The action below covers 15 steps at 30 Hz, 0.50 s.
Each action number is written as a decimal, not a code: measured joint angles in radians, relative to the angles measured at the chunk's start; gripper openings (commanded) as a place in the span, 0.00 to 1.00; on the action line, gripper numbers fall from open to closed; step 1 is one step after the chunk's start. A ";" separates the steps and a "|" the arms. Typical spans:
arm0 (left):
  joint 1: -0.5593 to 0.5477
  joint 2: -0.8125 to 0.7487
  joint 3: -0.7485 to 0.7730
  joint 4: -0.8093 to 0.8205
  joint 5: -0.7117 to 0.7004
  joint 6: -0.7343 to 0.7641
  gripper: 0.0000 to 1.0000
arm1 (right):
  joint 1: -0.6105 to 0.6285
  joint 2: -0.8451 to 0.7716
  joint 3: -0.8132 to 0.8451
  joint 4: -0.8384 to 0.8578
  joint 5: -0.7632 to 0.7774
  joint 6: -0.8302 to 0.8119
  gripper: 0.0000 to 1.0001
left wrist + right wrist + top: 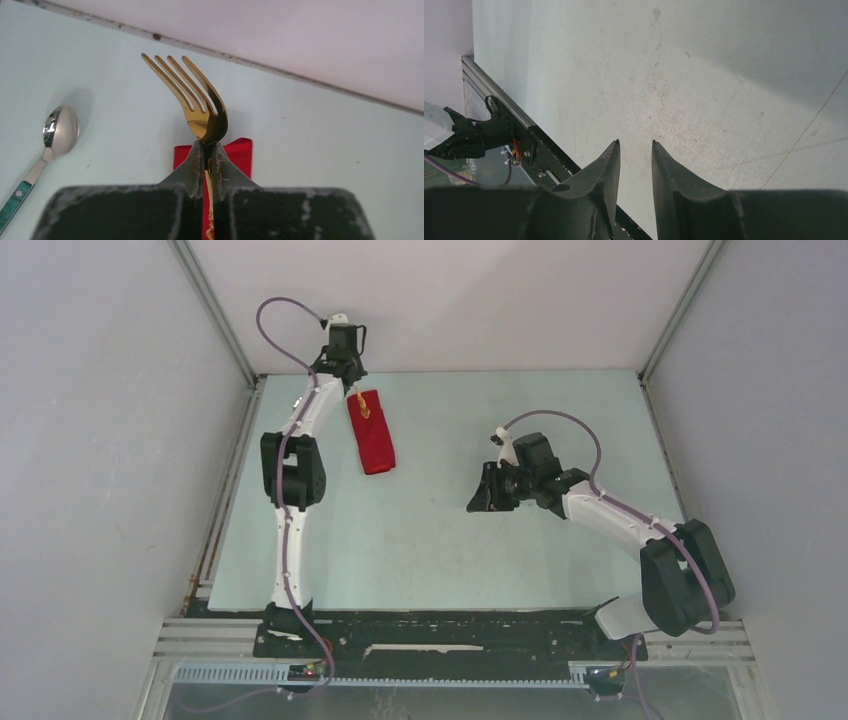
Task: Fold the napkin into a case and place the utensils inside
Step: Insert the fork into the folded napkin.
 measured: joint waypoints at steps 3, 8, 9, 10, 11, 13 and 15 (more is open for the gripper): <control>0.005 0.038 0.031 -0.048 -0.019 0.008 0.00 | -0.008 0.000 0.000 0.001 -0.020 0.000 0.34; 0.004 0.077 0.050 -0.102 -0.025 0.010 0.00 | -0.011 0.000 -0.003 0.015 -0.041 -0.001 0.33; 0.004 0.080 0.050 -0.110 -0.024 0.010 0.00 | -0.011 0.000 -0.006 0.020 -0.045 -0.001 0.33; 0.002 0.083 0.050 -0.120 -0.024 0.009 0.00 | -0.011 0.000 -0.007 0.021 -0.047 -0.001 0.33; 0.002 0.083 0.050 -0.127 -0.024 0.009 0.00 | -0.011 0.000 -0.009 0.022 -0.049 -0.001 0.32; 0.001 0.084 0.050 -0.136 -0.023 0.008 0.00 | -0.012 0.000 -0.010 0.023 -0.050 0.000 0.31; 0.001 0.084 0.051 -0.148 -0.019 0.008 0.00 | -0.013 0.000 -0.011 0.024 -0.053 0.000 0.31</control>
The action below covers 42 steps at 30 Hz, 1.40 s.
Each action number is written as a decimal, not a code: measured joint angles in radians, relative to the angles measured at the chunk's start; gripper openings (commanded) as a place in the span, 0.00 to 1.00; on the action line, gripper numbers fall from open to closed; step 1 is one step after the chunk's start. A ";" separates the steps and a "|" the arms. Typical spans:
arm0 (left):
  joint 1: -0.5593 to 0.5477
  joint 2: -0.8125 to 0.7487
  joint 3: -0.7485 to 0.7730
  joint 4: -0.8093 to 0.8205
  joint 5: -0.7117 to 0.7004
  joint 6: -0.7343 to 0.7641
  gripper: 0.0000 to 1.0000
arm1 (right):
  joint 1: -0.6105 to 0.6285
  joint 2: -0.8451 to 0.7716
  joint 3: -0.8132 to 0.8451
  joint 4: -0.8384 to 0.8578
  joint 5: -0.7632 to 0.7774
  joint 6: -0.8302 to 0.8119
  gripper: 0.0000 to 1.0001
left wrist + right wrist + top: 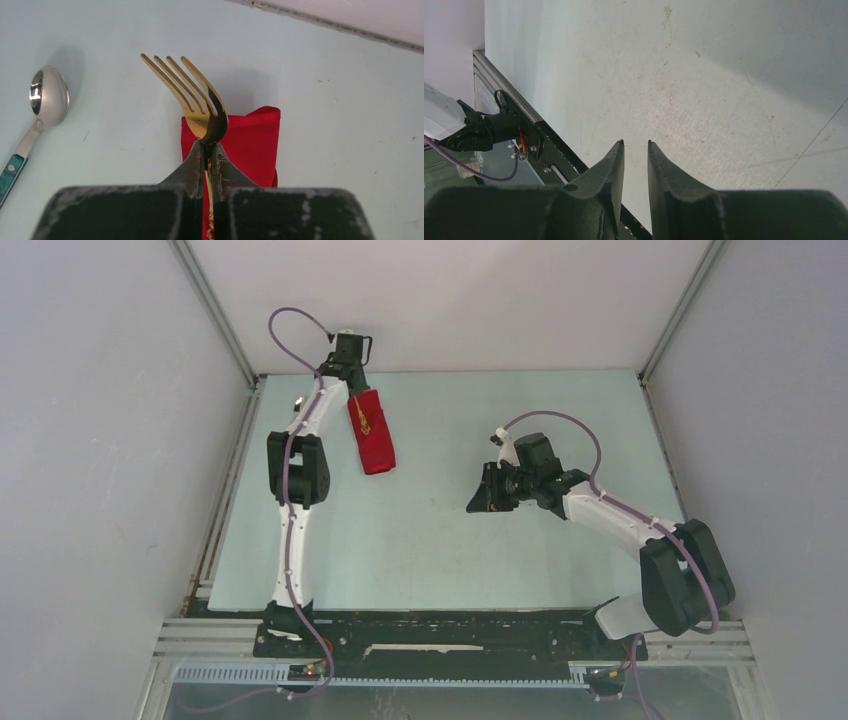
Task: Fold the napkin into a case and place the utensils inside
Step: Insert the fork into the folded napkin.
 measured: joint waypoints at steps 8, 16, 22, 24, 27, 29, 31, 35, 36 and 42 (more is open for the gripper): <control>-0.007 0.000 -0.013 -0.035 0.030 -0.005 0.00 | 0.000 0.000 -0.002 0.019 -0.010 0.001 0.28; -0.025 -0.019 -0.096 -0.053 0.048 -0.009 0.00 | 0.006 0.000 -0.016 0.026 -0.014 0.001 0.26; -0.030 -0.064 -0.159 -0.075 0.048 -0.008 0.00 | 0.014 -0.005 -0.022 0.029 -0.014 0.002 0.24; -0.032 -0.071 -0.161 -0.078 0.048 -0.008 0.01 | 0.017 -0.008 -0.029 0.031 -0.014 0.003 0.24; -0.038 -0.074 -0.165 -0.085 0.048 -0.011 0.03 | 0.020 -0.018 -0.044 0.030 -0.014 0.005 0.23; -0.043 -0.079 -0.183 -0.088 0.048 -0.017 0.04 | 0.022 -0.024 -0.050 0.029 -0.014 0.005 0.22; -0.048 -0.080 -0.196 -0.092 0.048 -0.021 0.04 | 0.023 -0.027 -0.052 0.029 -0.013 0.005 0.22; -0.054 -0.082 -0.219 -0.096 0.048 -0.035 0.06 | 0.024 -0.036 -0.054 0.030 -0.013 0.005 0.21; -0.055 -0.082 -0.223 -0.100 0.048 -0.037 0.06 | 0.024 -0.039 -0.056 0.031 -0.013 0.006 0.21; -0.056 -0.085 -0.227 -0.110 0.037 -0.051 0.08 | 0.025 -0.048 -0.068 0.034 -0.011 0.009 0.20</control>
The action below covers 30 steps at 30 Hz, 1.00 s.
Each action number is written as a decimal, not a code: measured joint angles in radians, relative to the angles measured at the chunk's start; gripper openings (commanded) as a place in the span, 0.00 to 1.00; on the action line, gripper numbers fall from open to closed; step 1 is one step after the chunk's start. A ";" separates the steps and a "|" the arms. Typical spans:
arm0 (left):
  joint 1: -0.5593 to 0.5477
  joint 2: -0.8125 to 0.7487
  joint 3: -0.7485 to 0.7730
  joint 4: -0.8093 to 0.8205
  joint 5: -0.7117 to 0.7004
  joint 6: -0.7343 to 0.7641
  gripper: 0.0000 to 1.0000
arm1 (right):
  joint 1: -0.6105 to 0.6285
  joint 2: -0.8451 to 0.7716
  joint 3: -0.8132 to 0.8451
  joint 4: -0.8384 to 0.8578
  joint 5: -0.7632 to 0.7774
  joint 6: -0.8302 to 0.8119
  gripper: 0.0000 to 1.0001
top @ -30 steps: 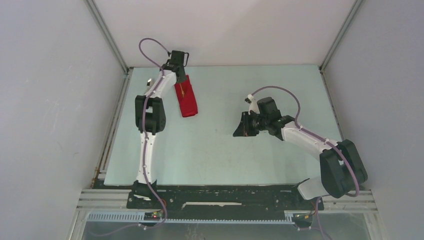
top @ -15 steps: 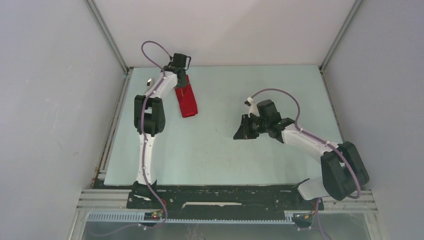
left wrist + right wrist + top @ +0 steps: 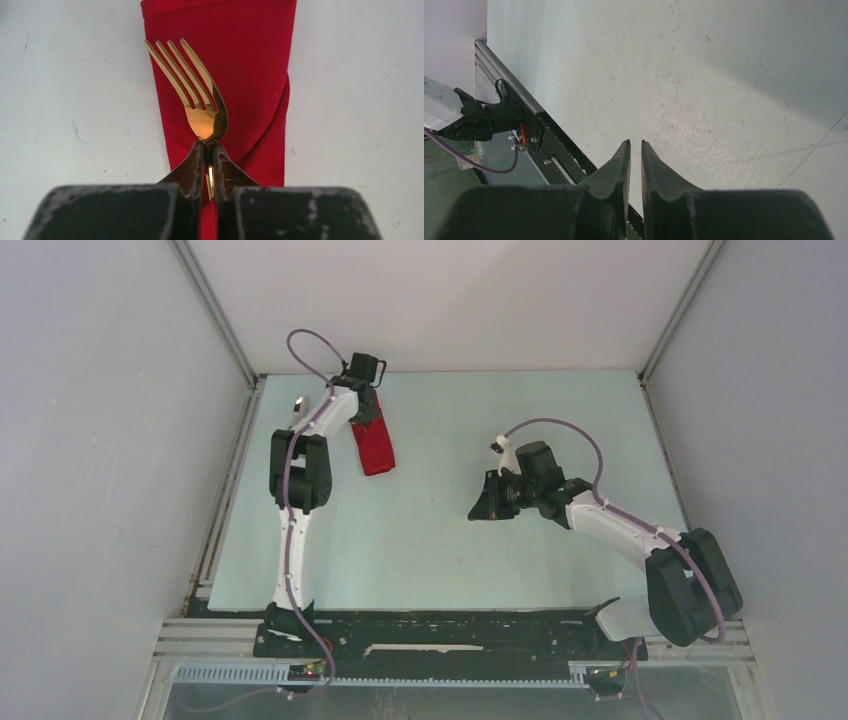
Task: Fold the napkin into a case and place the utensils inside
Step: Insert the fork into the folded napkin.
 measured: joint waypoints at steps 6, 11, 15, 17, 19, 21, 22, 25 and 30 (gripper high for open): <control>0.000 -0.004 -0.011 -0.009 -0.012 -0.002 0.10 | 0.001 -0.007 -0.001 0.003 0.002 0.000 0.19; 0.000 -0.003 -0.011 -0.015 -0.016 -0.001 0.12 | 0.006 -0.014 -0.001 0.003 0.005 0.000 0.18; 0.000 -0.003 -0.005 -0.030 -0.016 0.000 0.15 | 0.006 -0.014 -0.001 0.003 0.008 0.000 0.18; 0.000 -0.003 -0.003 -0.032 -0.017 0.001 0.15 | 0.006 -0.014 -0.001 0.003 0.008 0.000 0.18; 0.000 -0.003 -0.001 -0.034 -0.017 0.003 0.16 | 0.006 -0.014 -0.001 0.003 0.008 0.000 0.17; 0.000 -0.003 0.001 -0.038 -0.017 0.008 0.17 | 0.006 -0.014 -0.001 0.003 0.008 0.000 0.17; 0.000 -0.003 0.002 -0.040 -0.017 0.011 0.18 | 0.006 -0.014 -0.001 0.003 0.008 0.000 0.17; 0.000 -0.002 0.014 -0.050 -0.020 0.019 0.25 | 0.006 -0.014 -0.001 0.003 0.008 0.000 0.17; 0.000 -0.002 0.048 -0.060 -0.027 0.032 0.37 | 0.006 -0.014 -0.001 0.003 0.008 0.000 0.16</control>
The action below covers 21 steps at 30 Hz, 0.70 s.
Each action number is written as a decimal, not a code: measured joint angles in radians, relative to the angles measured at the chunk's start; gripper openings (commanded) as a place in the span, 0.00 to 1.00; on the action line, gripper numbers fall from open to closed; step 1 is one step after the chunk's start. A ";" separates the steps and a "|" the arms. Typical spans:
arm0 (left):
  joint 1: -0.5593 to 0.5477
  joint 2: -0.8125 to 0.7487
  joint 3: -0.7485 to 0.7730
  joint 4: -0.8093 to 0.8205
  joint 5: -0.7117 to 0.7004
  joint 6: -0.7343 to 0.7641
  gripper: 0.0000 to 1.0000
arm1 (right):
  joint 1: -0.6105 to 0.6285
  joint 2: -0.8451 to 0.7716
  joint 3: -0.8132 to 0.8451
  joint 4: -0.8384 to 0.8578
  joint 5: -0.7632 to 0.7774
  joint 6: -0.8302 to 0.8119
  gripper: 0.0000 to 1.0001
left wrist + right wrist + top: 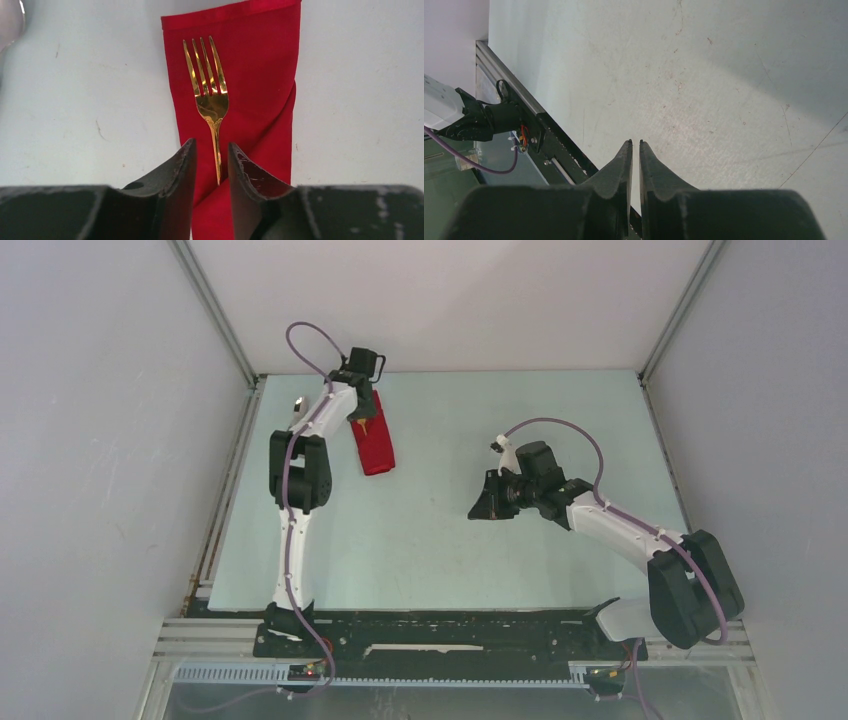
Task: Fold the napkin into a case and place the utensils inside
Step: Insert the fork into the folded napkin, then pick up the spoon from the corner of the board.
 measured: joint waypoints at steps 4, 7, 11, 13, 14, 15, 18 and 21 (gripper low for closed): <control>0.000 0.000 0.013 -0.009 -0.011 0.013 0.42 | 0.000 0.000 0.000 0.000 0.000 0.000 0.16; 0.003 -0.019 -0.004 -0.016 -0.013 0.023 0.51 | 0.000 0.000 0.000 0.000 -0.001 0.000 0.16; 0.038 -0.143 -0.127 -0.008 0.040 0.039 0.60 | 0.000 -0.001 0.000 0.000 -0.003 0.000 0.15; 0.091 -0.216 -0.176 -0.006 0.081 0.042 0.61 | 0.005 -0.004 0.000 0.000 -0.003 0.000 0.15; 0.129 -0.243 -0.190 -0.001 0.103 0.042 0.62 | 0.007 -0.006 0.000 0.000 -0.003 0.000 0.15; 0.169 -0.262 -0.200 0.005 0.121 0.042 0.63 | 0.009 -0.008 0.000 0.000 -0.005 0.000 0.15; 0.296 -0.276 -0.206 0.017 0.153 0.046 0.78 | 0.013 -0.018 -0.006 0.007 -0.013 -0.001 0.15; 0.417 -0.248 -0.205 0.008 0.170 0.038 0.78 | 0.013 -0.023 -0.007 0.010 -0.020 -0.001 0.14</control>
